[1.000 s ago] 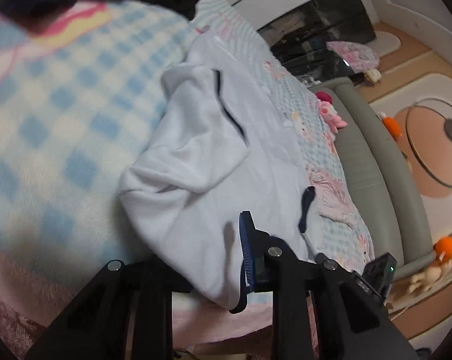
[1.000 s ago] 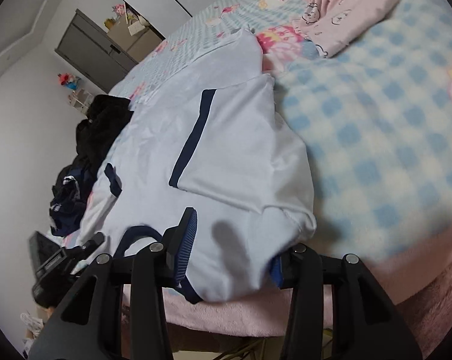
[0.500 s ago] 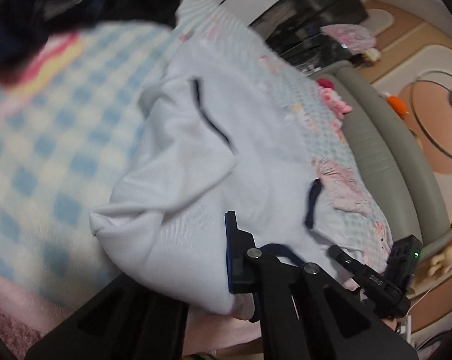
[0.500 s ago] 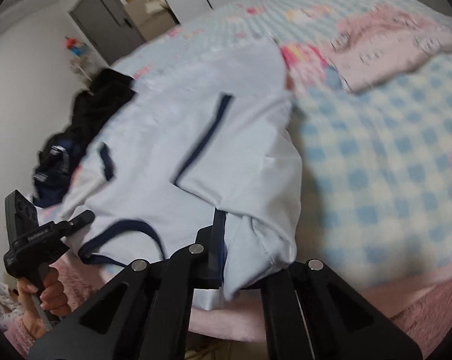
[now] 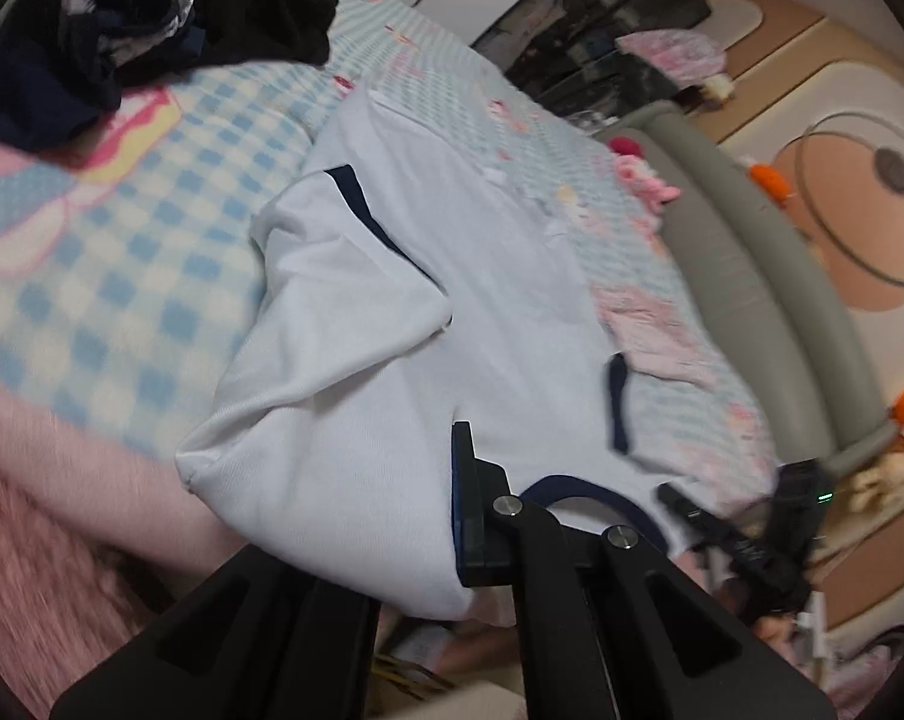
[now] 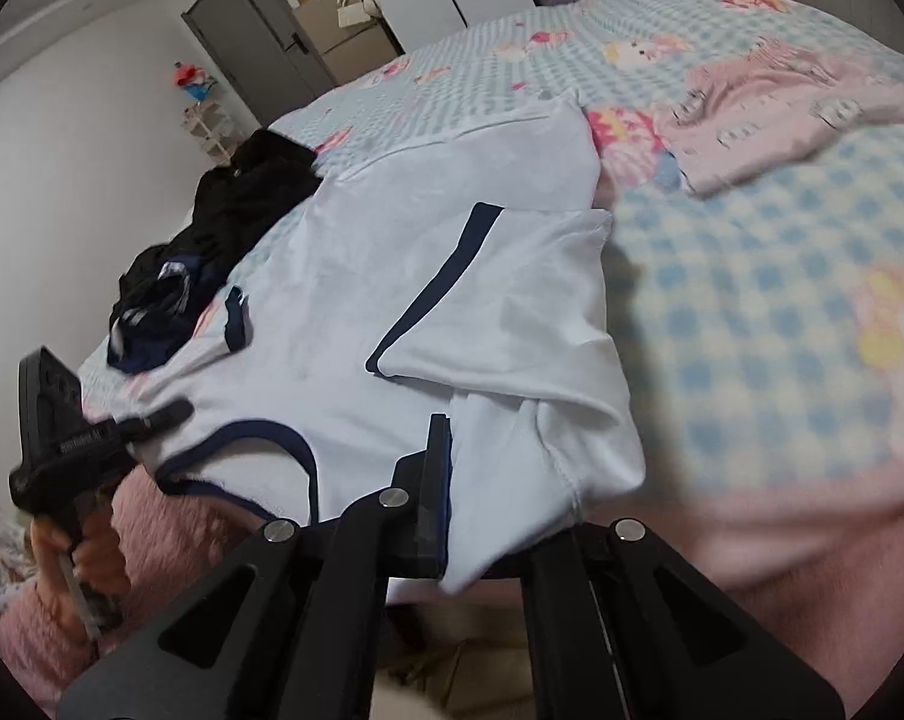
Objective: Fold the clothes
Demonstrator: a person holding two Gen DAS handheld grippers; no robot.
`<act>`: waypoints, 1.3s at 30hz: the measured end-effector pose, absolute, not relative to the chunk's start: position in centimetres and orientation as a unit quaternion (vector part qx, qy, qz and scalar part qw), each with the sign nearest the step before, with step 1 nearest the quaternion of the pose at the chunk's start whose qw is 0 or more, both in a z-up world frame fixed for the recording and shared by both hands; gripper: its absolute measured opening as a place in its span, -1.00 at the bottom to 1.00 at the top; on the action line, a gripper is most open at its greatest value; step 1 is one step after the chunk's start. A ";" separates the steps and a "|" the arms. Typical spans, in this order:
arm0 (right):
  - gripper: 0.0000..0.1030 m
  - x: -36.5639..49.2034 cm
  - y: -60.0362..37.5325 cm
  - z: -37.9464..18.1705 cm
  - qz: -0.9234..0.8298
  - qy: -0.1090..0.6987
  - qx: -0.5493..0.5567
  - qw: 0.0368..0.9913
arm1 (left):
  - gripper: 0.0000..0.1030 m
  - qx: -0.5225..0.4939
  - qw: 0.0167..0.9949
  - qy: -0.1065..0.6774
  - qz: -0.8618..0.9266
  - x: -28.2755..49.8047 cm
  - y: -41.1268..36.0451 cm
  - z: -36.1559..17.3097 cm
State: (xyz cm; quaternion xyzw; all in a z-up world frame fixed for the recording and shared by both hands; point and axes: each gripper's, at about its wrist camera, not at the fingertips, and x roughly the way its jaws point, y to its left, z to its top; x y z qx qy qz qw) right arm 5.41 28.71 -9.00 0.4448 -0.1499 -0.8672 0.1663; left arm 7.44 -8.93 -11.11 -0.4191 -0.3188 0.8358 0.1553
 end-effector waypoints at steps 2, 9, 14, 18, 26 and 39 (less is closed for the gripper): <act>-0.98 6.3 28.0 -9.6 -0.856 -0.162 0.462 0.163 | -0.97 -0.435 0.154 -0.311 0.831 8.5 -8.8 -11.2; -0.96 6.1 29.2 -11.6 -0.820 -0.225 0.494 0.182 | -0.96 -0.469 0.176 -0.268 0.823 7.3 -8.1 -9.5; -0.91 1.4 28.9 -6.1 -0.845 -0.217 0.443 0.206 | -0.93 -0.452 0.217 -0.222 0.836 0.6 -6.9 -4.6; -0.76 -5.8 28.8 -5.4 -0.859 -0.212 0.428 0.184 | -0.71 -0.453 0.201 -0.235 0.836 -7.6 -7.9 -5.5; 0.05 -14.8 29.6 -6.2 -0.862 -0.258 0.410 0.148 | 0.24 -0.416 0.159 -0.333 0.831 -13.9 -11.5 -7.1; 0.38 -11.0 32.5 -12.5 -0.837 -0.252 0.461 0.151 | -0.08 -0.438 0.092 -0.361 0.818 -7.6 -13.9 -15.5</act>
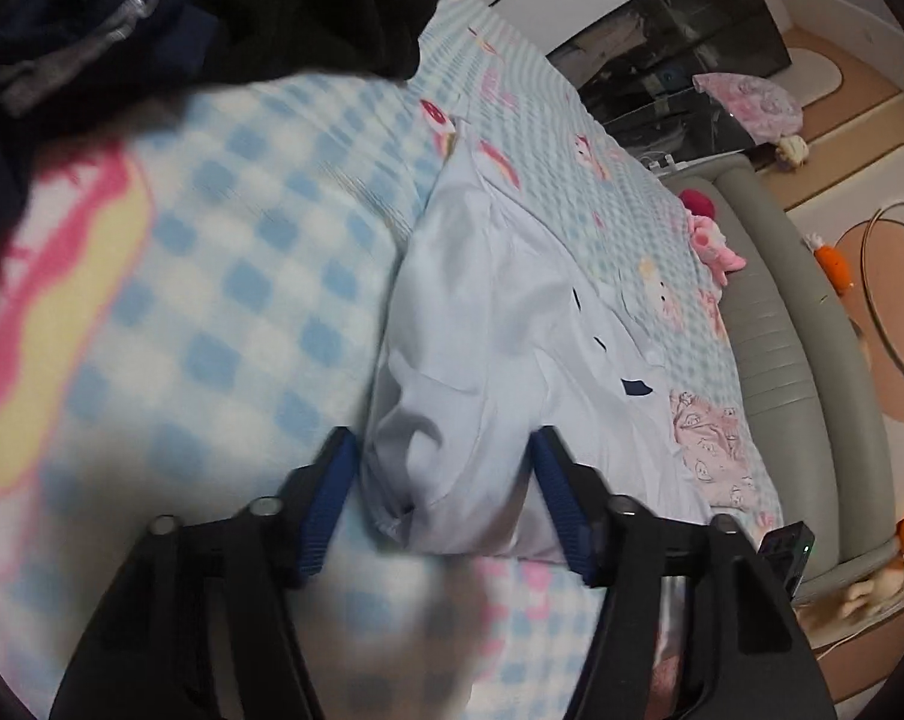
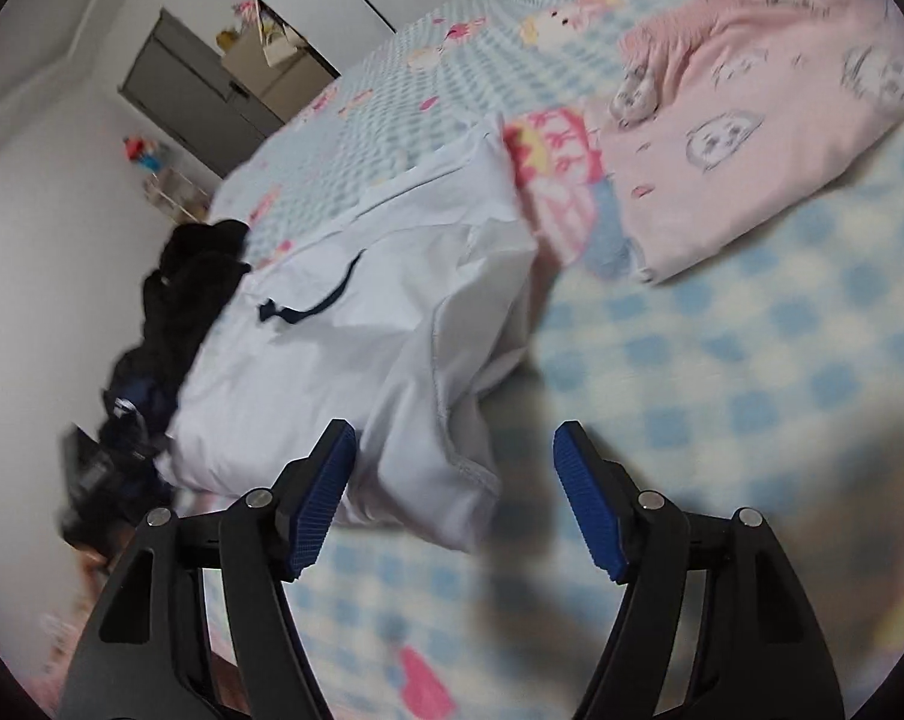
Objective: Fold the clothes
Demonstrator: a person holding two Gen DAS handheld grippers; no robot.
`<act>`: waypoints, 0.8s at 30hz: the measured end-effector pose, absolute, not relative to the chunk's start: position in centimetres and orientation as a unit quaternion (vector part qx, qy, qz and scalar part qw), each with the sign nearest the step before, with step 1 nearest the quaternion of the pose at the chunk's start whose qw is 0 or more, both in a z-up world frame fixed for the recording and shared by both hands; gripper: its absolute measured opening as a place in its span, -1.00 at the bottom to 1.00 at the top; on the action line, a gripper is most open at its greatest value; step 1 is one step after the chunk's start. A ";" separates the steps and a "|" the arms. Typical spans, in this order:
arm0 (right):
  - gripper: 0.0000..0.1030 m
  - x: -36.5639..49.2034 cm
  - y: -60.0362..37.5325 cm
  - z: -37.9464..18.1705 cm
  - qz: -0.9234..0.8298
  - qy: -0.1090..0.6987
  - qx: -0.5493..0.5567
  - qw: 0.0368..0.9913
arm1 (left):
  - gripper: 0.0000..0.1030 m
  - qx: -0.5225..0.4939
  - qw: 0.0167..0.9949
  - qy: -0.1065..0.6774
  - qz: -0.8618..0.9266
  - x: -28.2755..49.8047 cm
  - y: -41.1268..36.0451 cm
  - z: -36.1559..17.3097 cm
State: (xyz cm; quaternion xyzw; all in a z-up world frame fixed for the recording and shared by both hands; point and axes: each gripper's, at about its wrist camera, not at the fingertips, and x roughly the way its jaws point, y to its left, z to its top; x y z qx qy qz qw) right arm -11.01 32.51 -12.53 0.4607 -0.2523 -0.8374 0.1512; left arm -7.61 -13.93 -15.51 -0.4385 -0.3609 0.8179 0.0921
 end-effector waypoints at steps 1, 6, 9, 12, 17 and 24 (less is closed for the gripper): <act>0.38 -11.3 32.3 -12.9 -0.832 -0.262 0.462 0.157 | -0.20 -0.440 0.090 -0.357 0.819 -7.9 -13.4 -15.6; -0.63 -11.2 29.7 -11.7 -0.835 -0.245 0.461 0.177 | -0.65 -0.434 0.092 -0.316 0.839 -7.7 -12.1 -13.2; -0.73 -9.3 29.5 -9.7 -0.844 -0.231 0.446 0.187 | -0.66 -0.427 0.116 -0.304 0.844 -5.8 -12.3 -10.8; -0.73 -6.5 30.3 -7.3 -0.850 -0.221 0.433 0.204 | -0.66 -0.422 0.131 -0.289 0.849 -2.7 -12.9 -8.5; -0.72 -2.3 30.8 -8.7 -0.841 -0.181 0.469 0.198 | -0.65 -0.486 0.133 -0.286 0.815 1.8 -12.9 -11.5; -0.64 -1.1 29.4 -11.8 -0.845 -0.106 0.496 0.166 | -0.55 -0.479 0.102 -0.326 0.809 3.9 -14.3 -14.2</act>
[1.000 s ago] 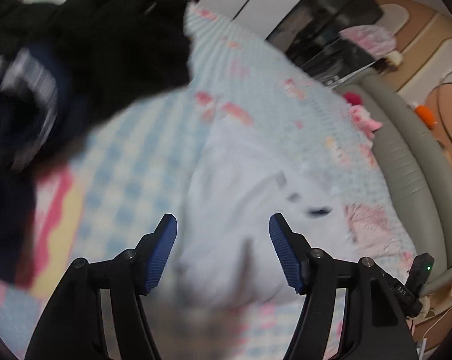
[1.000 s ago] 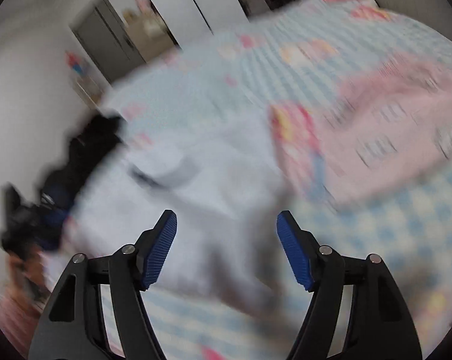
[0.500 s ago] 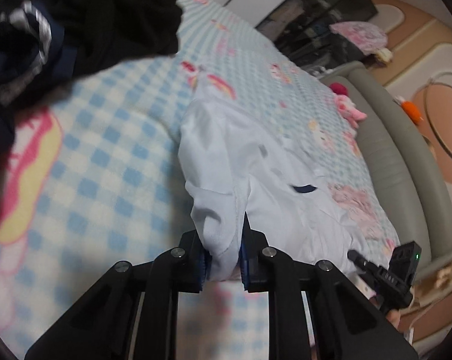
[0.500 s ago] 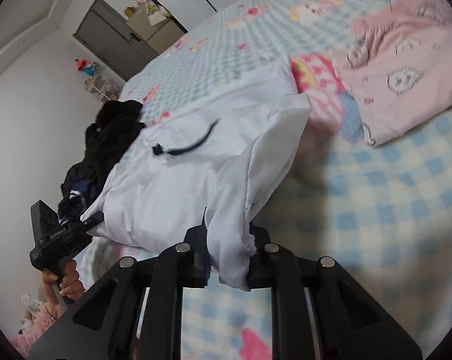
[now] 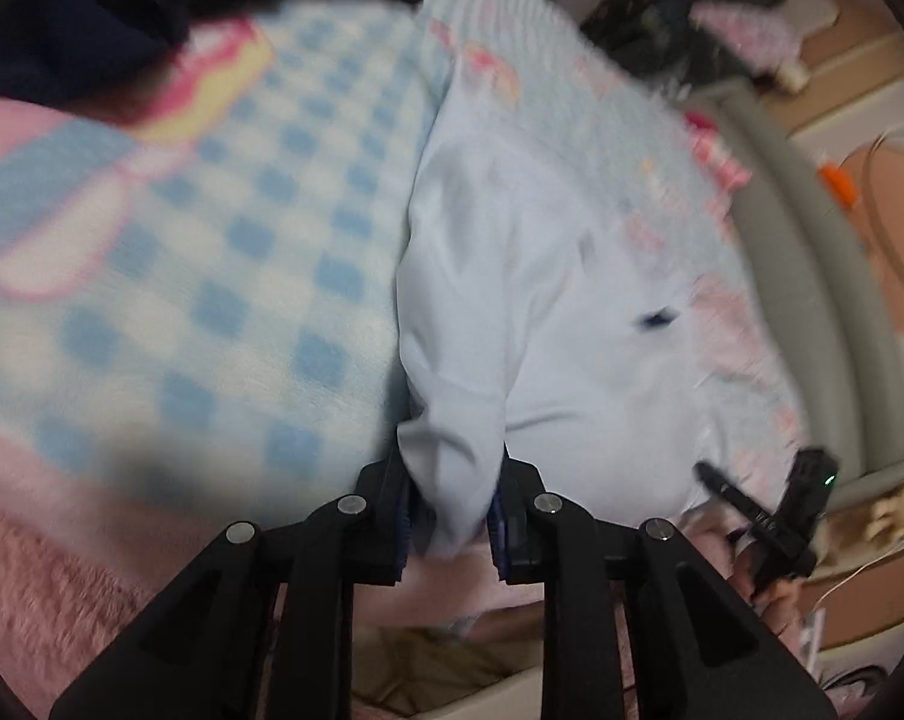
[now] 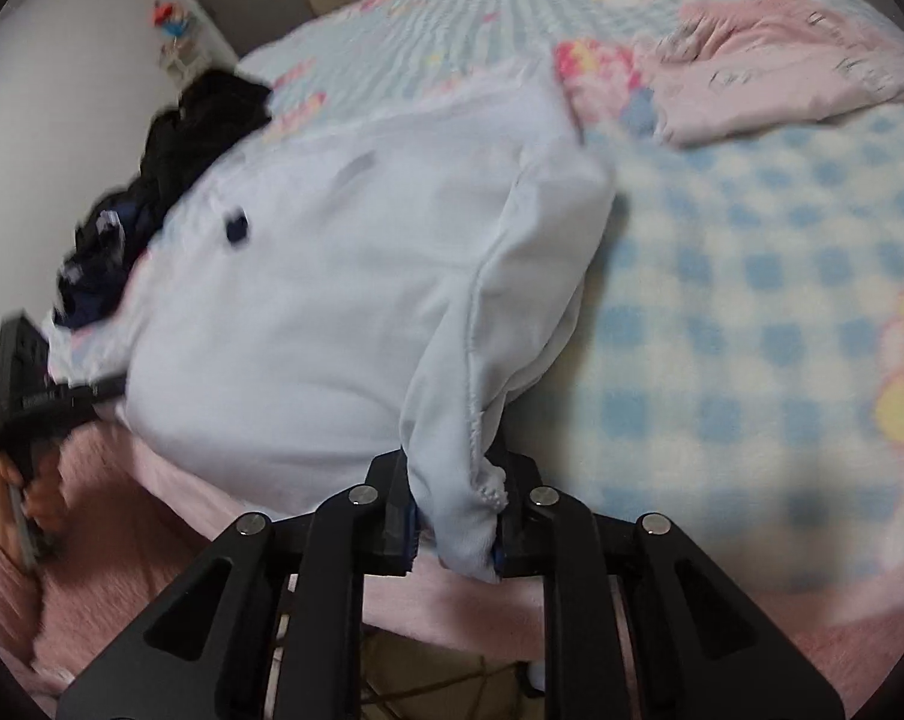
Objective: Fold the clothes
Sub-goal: 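Open both grippers and withdraw them from the folded shirt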
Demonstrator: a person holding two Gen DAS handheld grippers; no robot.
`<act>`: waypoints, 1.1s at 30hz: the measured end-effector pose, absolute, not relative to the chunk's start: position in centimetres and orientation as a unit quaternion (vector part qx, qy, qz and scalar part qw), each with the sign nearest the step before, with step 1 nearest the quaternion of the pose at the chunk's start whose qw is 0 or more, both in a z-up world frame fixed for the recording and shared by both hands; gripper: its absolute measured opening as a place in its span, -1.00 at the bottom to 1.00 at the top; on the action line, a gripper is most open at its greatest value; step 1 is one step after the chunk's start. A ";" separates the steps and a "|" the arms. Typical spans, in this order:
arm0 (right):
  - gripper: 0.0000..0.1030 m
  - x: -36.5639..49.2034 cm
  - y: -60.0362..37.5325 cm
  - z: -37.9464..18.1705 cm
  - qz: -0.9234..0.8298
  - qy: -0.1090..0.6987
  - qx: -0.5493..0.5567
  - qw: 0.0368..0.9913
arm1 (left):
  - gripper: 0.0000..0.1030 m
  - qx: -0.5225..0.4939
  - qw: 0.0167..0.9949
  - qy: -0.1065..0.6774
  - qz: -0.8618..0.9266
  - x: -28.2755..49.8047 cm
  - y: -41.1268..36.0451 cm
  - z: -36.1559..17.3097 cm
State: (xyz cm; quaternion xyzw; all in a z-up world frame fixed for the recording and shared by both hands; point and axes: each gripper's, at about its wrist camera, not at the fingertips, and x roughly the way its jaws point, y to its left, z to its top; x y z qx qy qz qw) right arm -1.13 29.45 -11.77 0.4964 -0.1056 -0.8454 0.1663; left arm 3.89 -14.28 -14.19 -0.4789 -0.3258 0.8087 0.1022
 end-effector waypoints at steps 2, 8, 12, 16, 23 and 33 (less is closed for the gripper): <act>-0.51 -0.3 30.2 -10.1 -0.858 -0.121 0.475 0.152 | -0.55 -0.456 0.069 -0.317 0.829 5.2 -15.5 -13.3; -0.45 3.1 31.1 -7.9 -0.885 -0.107 0.446 0.076 | -0.65 -0.407 -0.014 -0.275 0.871 7.7 -16.3 -11.5; -0.45 4.2 30.7 -7.8 -0.881 -0.109 0.451 0.092 | -0.56 -0.403 0.038 -0.285 0.869 7.9 -15.8 -11.0; -0.34 3.6 30.5 -9.0 -0.875 -0.093 0.466 0.093 | -0.24 -0.425 0.043 -0.280 0.860 6.8 -14.0 -12.4; -0.24 3.4 30.6 -10.7 -0.867 -0.085 0.483 0.092 | -0.28 -0.437 0.021 -0.255 0.862 6.1 -12.5 -13.2; -0.09 2.7 27.8 -10.0 -0.871 0.002 0.488 0.060 | -0.25 -0.394 0.073 -0.130 0.907 4.9 -5.5 -9.1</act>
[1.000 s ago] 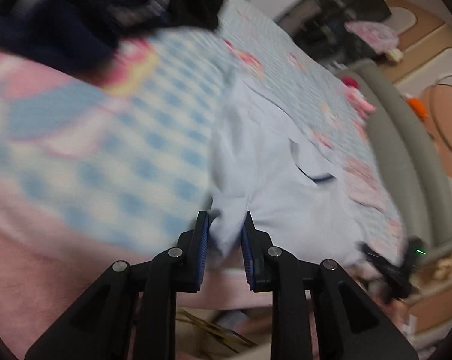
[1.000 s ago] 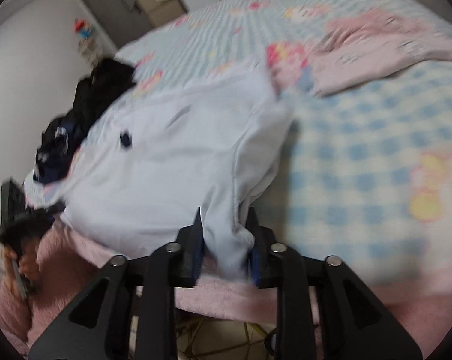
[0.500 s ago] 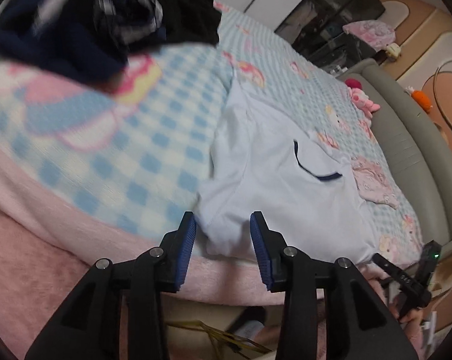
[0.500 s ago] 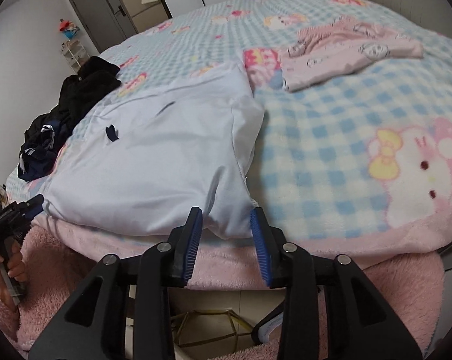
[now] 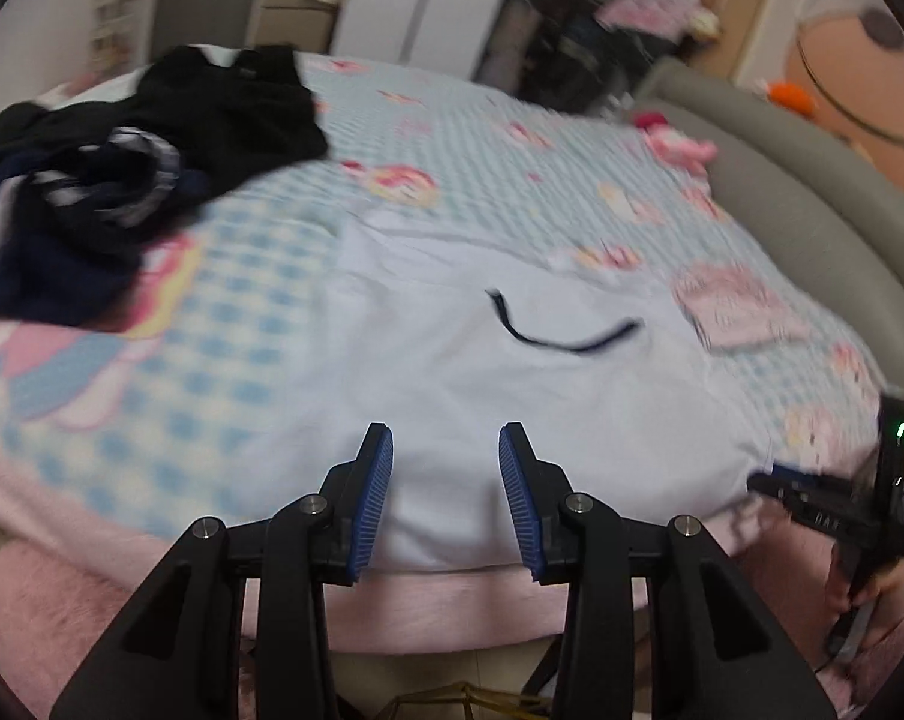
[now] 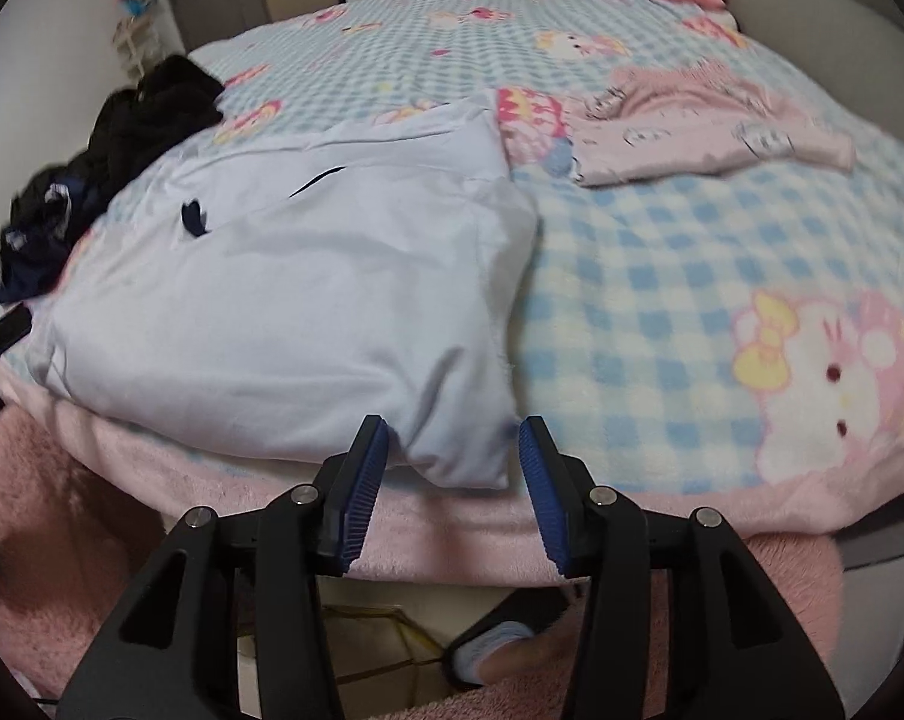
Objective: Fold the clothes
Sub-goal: 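Open both grippers and withdraw them from the folded shirt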
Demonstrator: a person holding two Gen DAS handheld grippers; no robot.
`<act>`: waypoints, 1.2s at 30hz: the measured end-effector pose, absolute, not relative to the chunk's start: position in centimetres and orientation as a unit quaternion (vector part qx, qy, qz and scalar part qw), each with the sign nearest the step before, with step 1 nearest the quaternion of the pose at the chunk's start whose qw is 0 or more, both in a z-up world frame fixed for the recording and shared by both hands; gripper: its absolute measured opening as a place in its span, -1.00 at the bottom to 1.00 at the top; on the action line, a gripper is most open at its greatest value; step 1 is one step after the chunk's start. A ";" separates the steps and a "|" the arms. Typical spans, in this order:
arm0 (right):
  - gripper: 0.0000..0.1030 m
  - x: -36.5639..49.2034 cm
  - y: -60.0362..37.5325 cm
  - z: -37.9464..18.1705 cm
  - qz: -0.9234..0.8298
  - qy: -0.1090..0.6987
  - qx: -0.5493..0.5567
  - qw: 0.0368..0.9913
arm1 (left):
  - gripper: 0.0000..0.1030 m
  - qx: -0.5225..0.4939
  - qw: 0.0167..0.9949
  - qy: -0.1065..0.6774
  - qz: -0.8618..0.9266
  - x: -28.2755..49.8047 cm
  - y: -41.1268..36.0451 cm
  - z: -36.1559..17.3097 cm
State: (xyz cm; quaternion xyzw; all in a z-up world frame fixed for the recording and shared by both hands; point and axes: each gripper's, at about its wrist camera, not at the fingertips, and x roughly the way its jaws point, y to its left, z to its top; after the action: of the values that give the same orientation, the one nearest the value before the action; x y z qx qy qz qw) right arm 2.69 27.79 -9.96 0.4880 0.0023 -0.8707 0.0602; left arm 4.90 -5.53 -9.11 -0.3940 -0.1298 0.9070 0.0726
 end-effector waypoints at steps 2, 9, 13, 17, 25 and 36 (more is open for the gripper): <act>-0.09 2.5 27.1 -10.1 -0.870 0.017 0.489 0.056 | -0.25 -0.415 0.080 -0.116 0.899 4.0 -4.2 -10.4; -0.09 2.1 26.5 -10.6 -0.867 0.041 0.494 0.043 | -0.24 -0.454 0.065 -0.095 0.884 3.6 -3.7 -13.1; -0.09 2.0 26.8 -11.1 -0.866 0.033 0.497 0.041 | -0.24 -0.456 0.065 -0.117 0.880 3.7 -4.8 -13.5; -0.09 2.1 27.3 -11.4 -0.867 0.031 0.496 0.027 | -0.36 -0.461 0.059 -0.115 0.878 3.9 -5.4 -13.5; -0.15 2.7 29.9 -8.9 -0.882 0.000 0.471 -0.006 | -0.54 -0.435 0.031 -0.148 0.888 5.9 -8.2 -11.5; -0.22 1.7 27.6 -10.5 -0.870 0.036 0.491 0.012 | -0.54 -0.451 0.015 -0.148 0.880 4.8 -8.7 -12.4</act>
State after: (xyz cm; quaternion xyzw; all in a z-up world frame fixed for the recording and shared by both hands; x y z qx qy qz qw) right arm 1.73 27.57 -10.53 0.4910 0.0359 -0.8703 0.0123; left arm 4.79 -8.66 -12.43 -0.4507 -0.1482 0.8802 0.0147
